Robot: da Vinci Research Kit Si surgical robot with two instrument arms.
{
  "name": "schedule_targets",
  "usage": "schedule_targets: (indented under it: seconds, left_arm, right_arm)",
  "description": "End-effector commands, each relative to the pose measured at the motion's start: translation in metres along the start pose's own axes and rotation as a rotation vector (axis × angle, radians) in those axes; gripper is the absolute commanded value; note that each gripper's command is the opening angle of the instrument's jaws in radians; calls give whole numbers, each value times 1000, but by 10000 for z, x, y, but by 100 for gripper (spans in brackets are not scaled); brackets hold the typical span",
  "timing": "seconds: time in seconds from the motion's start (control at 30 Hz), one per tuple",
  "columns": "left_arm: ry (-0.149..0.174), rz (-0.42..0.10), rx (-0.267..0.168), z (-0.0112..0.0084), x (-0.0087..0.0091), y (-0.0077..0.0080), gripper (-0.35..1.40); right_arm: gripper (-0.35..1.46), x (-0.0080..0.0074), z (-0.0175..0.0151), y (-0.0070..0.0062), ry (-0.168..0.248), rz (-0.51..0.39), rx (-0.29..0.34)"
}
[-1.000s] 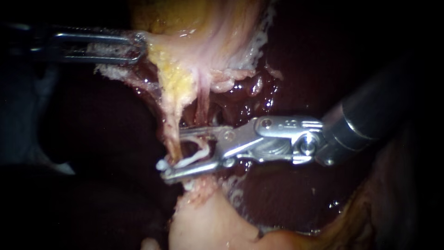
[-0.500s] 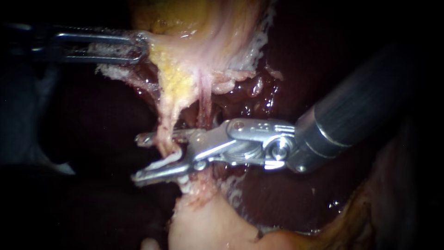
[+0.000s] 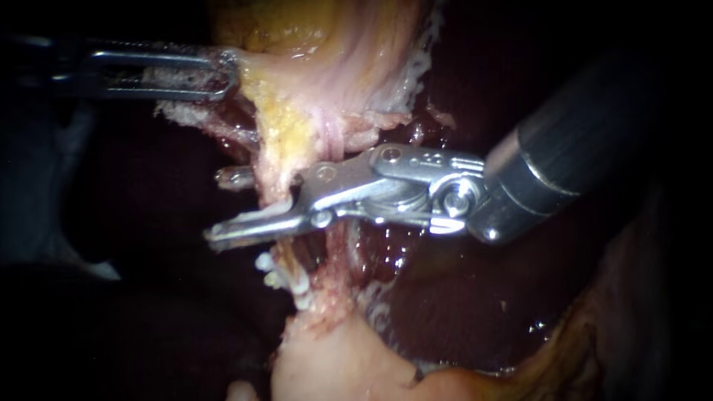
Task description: Clipping third clip left tube
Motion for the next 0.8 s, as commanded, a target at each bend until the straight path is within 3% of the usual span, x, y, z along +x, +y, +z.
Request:
schedule_targets:
  seconds: [0.03,0.23,0.5,0.8]
  left_arm:
    - [0,1,0,0,0,0,-35]
    - [0,1,-1,-1,0,-1,-35]
    - [-1,1,-2,-2,0,-3,-35]
    - [-1,1,-2,-2,0,-3,-35]
  right_arm:
    - [50,1,-1,-1,2,-5,1]
    - [50,16,-6,-20,8,2,12]
    - [50,50,-6,-48,57,18,46]
    - [48,52,-6,-52,57,18,49]
